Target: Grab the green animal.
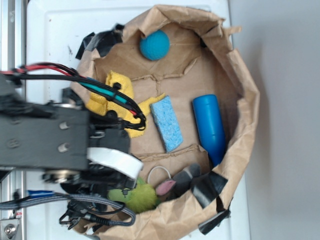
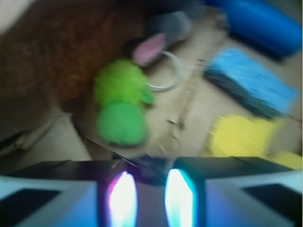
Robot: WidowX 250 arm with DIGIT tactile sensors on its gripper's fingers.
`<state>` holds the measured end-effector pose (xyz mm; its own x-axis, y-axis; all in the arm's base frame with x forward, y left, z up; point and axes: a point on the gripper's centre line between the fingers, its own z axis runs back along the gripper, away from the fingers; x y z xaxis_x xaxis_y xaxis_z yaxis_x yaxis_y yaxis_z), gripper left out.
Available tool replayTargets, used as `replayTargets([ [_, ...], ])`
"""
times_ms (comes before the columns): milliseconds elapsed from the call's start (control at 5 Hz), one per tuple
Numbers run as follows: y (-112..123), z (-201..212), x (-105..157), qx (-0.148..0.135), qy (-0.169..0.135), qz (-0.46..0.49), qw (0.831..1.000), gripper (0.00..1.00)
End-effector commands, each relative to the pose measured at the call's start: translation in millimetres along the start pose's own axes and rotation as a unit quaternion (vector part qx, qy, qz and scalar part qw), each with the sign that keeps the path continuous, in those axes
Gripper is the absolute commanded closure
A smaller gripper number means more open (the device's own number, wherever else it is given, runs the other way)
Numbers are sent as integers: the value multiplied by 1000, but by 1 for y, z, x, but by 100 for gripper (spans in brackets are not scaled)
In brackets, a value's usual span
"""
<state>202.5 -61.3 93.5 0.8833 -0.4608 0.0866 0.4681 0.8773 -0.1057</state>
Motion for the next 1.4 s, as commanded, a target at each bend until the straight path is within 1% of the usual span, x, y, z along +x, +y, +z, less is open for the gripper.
replayTargets([
  [0,4,-5,24,-41,-14,-8,999,0],
  [200,10,-13,29,-50,-10,-8,999,0],
  [400,6,-26,30,-47,1,-23,999,0],
  [600,-4,-31,27,-49,4,-43,998,0],
  [800,-11,-36,26,-72,15,-56,996,0],
  [1000,-15,-40,26,-78,16,-55,995,0],
  [1200,-20,-51,28,-95,4,-49,994,0],
])
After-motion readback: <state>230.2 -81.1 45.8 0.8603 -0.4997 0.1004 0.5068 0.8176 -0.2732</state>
